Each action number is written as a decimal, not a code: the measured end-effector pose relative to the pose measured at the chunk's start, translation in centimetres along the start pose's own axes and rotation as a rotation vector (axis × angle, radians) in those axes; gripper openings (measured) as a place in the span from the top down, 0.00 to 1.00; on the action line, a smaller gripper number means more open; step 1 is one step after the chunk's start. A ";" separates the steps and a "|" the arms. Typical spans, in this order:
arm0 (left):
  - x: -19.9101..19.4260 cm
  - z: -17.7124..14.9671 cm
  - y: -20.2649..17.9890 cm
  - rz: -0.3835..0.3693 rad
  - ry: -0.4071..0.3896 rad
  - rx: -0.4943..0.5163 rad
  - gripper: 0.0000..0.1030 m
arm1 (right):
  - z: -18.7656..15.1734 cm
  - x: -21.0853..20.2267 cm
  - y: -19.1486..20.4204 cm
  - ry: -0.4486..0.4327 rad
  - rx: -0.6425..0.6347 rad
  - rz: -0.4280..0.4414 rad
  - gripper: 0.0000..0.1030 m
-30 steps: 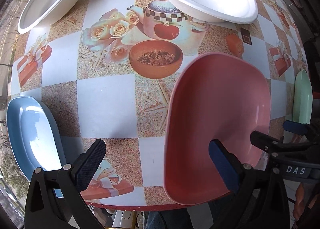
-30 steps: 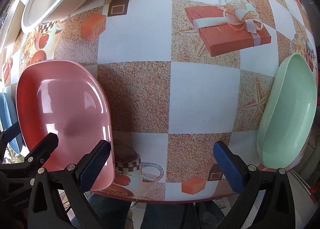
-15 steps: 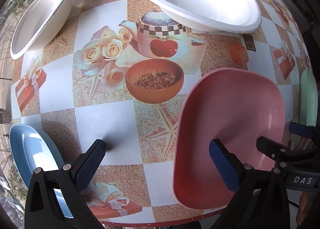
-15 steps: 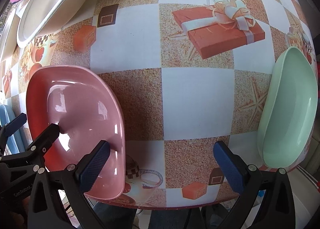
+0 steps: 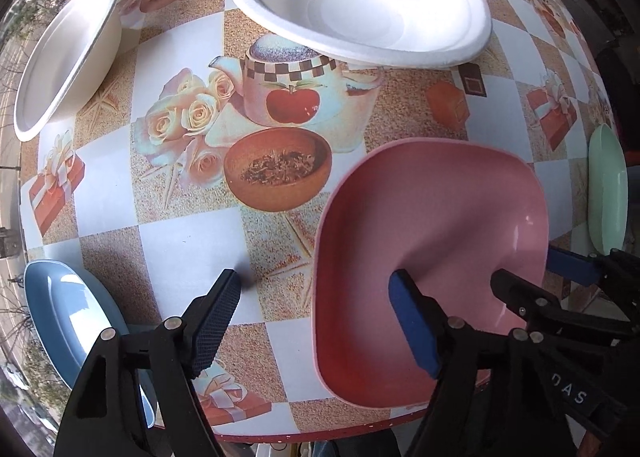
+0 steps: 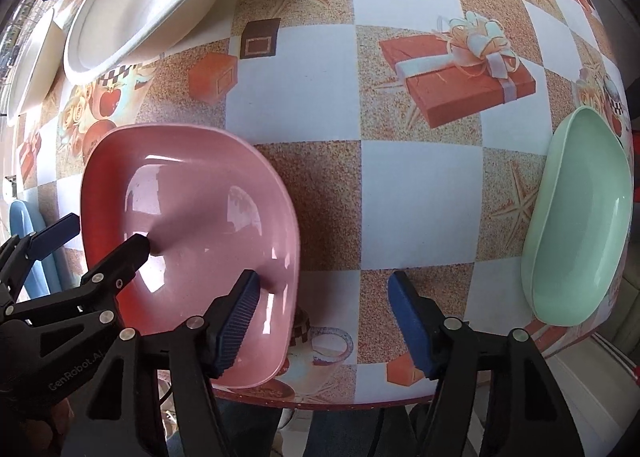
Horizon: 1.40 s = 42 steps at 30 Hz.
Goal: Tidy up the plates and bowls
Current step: 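Close the right gripper on the pink plate rim and lift it, then carry the pink plate onto the light blue plate and open the right gripper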
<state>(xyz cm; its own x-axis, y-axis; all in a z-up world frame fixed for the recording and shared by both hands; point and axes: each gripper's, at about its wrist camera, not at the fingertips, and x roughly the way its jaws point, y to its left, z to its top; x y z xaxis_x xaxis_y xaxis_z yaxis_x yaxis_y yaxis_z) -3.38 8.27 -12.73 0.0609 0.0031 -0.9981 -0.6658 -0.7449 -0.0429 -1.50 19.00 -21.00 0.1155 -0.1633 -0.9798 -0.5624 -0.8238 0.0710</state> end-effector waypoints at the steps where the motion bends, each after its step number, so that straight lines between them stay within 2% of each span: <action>1: -0.2 0.1 -0.5 -0.004 -0.002 0.020 0.44 | -0.1 -0.1 0.7 -0.002 -0.033 0.003 0.55; 2: -0.3 0.2 -1.0 -0.009 -0.003 0.037 0.49 | -0.2 -0.1 1.3 -0.003 -0.058 0.010 0.69; 3: -0.4 0.2 -1.4 -0.013 -0.003 0.050 0.56 | -0.4 -0.1 1.7 0.003 -0.072 0.026 0.77; 5: -0.4 0.4 -1.5 -0.011 0.001 0.044 0.56 | -0.6 0.2 1.8 0.014 -0.070 0.030 0.77; 8: -0.4 0.3 -1.1 -0.023 -0.001 0.033 0.56 | -0.3 0.4 1.0 0.032 -0.022 0.077 0.82; 10: -0.4 -0.2 -0.9 -0.018 -0.001 0.040 0.56 | -0.2 0.9 0.4 0.059 0.008 0.115 0.83; 17: -0.5 -2.2 1.3 -0.014 0.002 -0.014 0.56 | -0.8 1.7 2.3 0.097 -0.046 0.127 0.83; 24: -0.7 -2.7 3.3 -0.023 -0.011 -0.057 0.56 | -0.6 2.3 4.5 0.100 -0.120 0.093 0.82; 36: -0.3 -5.7 3.8 -0.033 -0.023 -0.039 0.55 | -0.3 2.0 5.2 0.117 -0.072 0.084 0.82; 42: -1.4 -7.3 6.6 -0.035 -0.030 -0.126 0.55 | -0.3 0.9 6.9 0.128 -0.107 0.124 0.82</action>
<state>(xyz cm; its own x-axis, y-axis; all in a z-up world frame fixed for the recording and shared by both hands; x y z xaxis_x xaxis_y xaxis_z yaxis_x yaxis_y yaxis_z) -2.46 -1.49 -11.29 0.0583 0.0491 -0.9971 -0.5647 -0.8220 -0.0735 -5.02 12.94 -21.34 0.1577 -0.3290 -0.9311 -0.4893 -0.8450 0.2157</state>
